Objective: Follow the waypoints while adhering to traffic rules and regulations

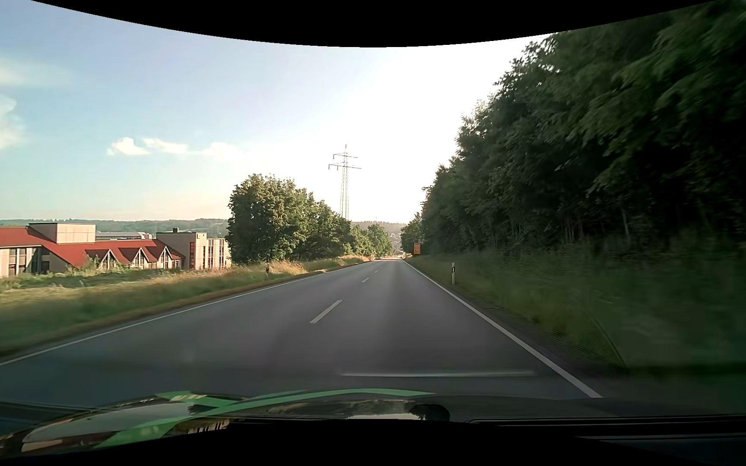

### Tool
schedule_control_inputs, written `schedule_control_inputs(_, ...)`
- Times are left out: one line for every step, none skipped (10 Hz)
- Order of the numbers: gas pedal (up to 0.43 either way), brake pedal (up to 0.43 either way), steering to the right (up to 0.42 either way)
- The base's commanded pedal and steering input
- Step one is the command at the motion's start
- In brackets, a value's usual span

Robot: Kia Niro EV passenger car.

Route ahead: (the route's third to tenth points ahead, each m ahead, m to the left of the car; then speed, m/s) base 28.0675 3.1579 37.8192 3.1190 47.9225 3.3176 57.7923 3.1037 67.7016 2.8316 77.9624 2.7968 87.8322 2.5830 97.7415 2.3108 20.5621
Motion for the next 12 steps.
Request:
schedule_control_inputs(0.11,0.0,0.001)
schedule_control_inputs(0.11,0.0,0.001)
schedule_control_inputs(0.11,0.0,0.001)
schedule_control_inputs(0.11,0.0,0.001)
schedule_control_inputs(0.098,0.0,0.001)
schedule_control_inputs(0.087,0.0,0.001)
schedule_control_inputs(0.087,0.0,0.001)
schedule_control_inputs(0.087,0.0,0.001)
schedule_control_inputs(0.098,0.0,0.001)
schedule_control_inputs(0.098,0.0,0.001)
schedule_control_inputs(0.11,0.0,0.003)
schedule_control_inputs(0.11,0.0,0.003)
